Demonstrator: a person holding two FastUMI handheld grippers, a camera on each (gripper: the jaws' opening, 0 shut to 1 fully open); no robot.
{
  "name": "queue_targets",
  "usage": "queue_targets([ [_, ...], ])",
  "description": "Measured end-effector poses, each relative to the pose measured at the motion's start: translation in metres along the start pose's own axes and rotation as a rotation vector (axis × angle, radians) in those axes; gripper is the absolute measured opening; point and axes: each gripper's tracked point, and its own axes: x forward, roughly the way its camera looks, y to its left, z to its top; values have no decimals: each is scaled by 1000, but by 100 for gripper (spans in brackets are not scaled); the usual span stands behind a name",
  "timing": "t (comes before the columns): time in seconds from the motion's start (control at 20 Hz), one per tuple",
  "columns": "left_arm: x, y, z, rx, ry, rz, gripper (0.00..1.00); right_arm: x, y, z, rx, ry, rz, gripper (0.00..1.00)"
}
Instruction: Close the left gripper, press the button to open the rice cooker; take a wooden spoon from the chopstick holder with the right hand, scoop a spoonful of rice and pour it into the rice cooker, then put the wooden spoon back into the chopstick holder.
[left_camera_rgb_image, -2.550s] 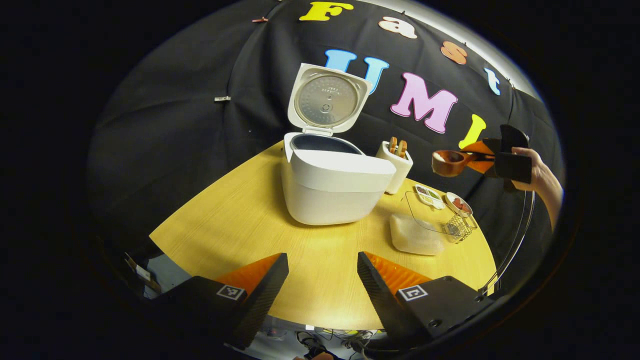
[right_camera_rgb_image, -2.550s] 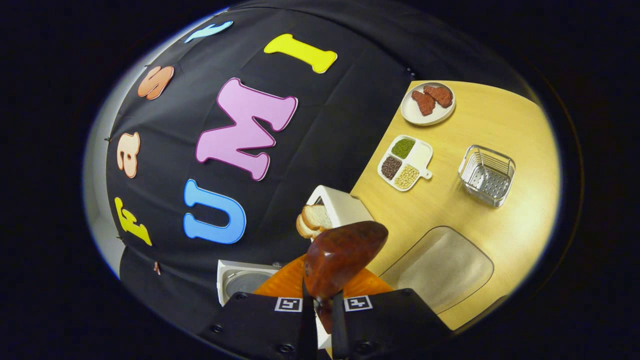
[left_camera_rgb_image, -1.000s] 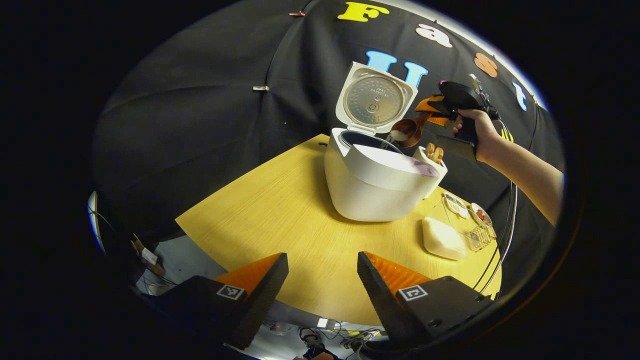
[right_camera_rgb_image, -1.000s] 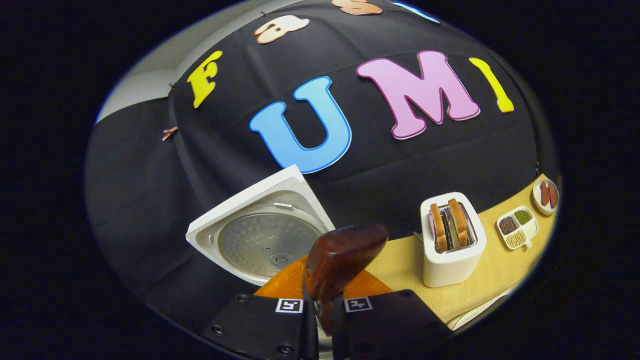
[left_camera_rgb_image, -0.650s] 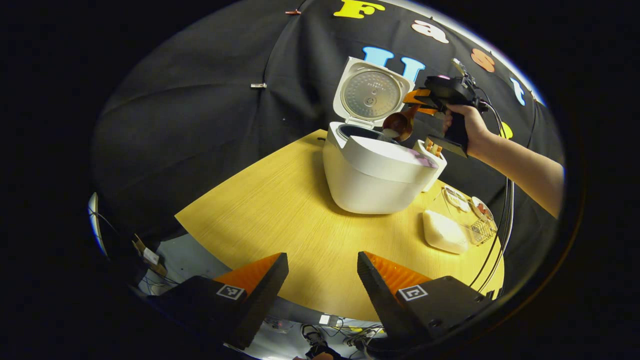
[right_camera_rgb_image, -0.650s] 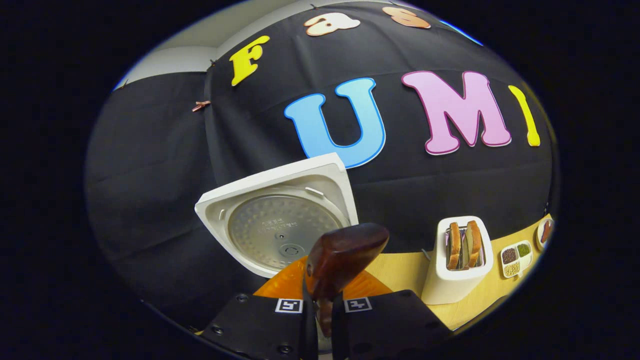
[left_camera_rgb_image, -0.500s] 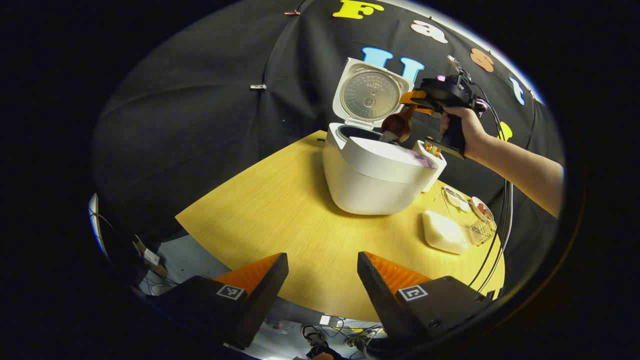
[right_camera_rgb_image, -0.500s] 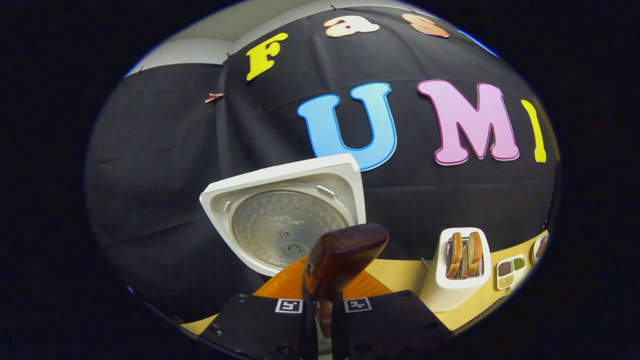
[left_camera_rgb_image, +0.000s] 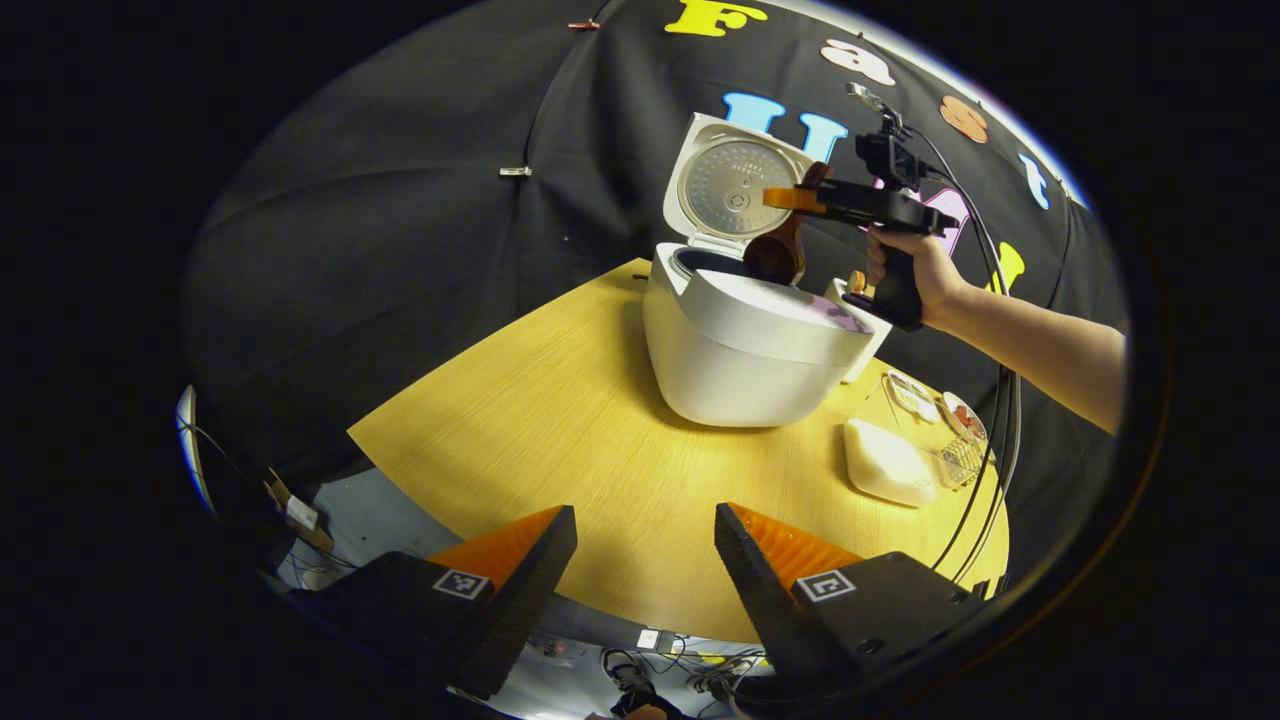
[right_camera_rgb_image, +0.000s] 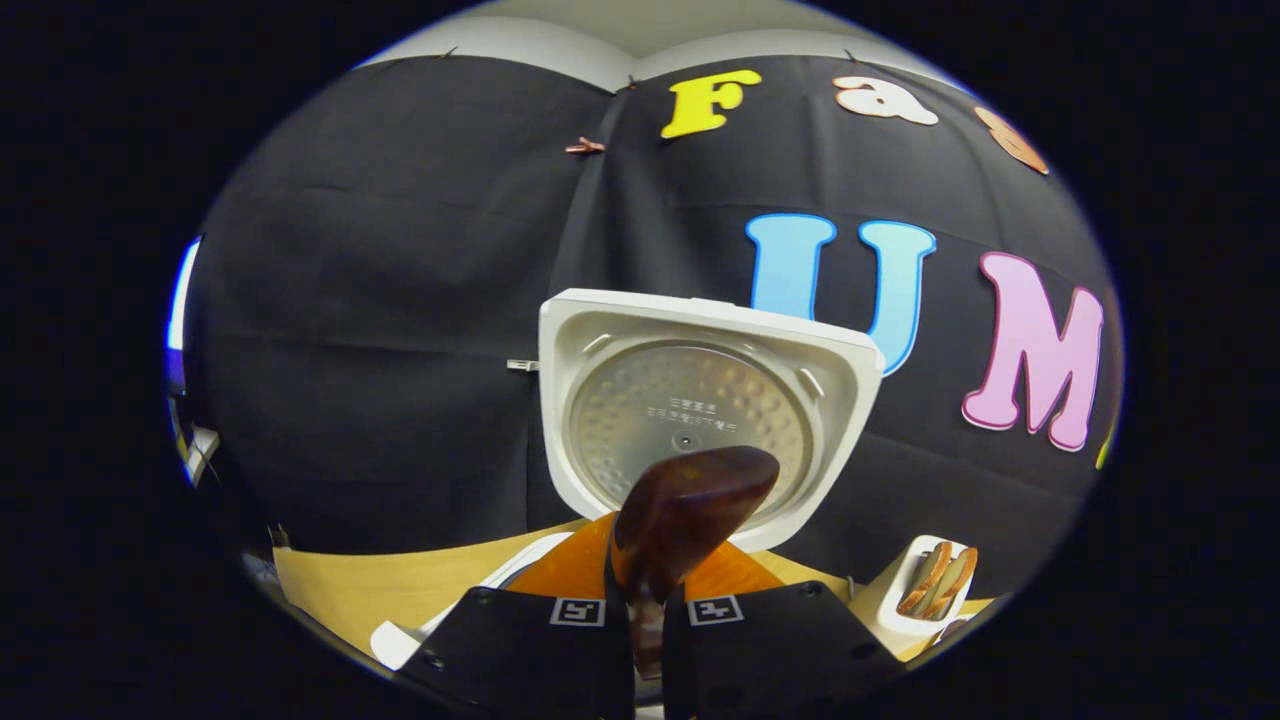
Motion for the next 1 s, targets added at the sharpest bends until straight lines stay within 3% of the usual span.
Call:
queue_targets([
  [0.05, -1, 0, -2, 4, -1, -1, 96, -1, 5, -2, -20, 4, 10, 15],
  [0.15, -4, -1, -2, 12, -5, 1, 96, -3, 10, -4, -18, 17, 26, 15],
  [0.35, -9, -6, 3, 35, -30, 2, 96, -17, -7, 11, 74, 2, -3, 15],
  [0.65, -17, -30, 11, 64, -51, -39, 96, -74, -61, 51, 225, -49, -121, 16],
  [1.0, -26, -67, 34, 125, -84, -106, 96, -195, -151, 65, 325, -80, -329, 15],
])
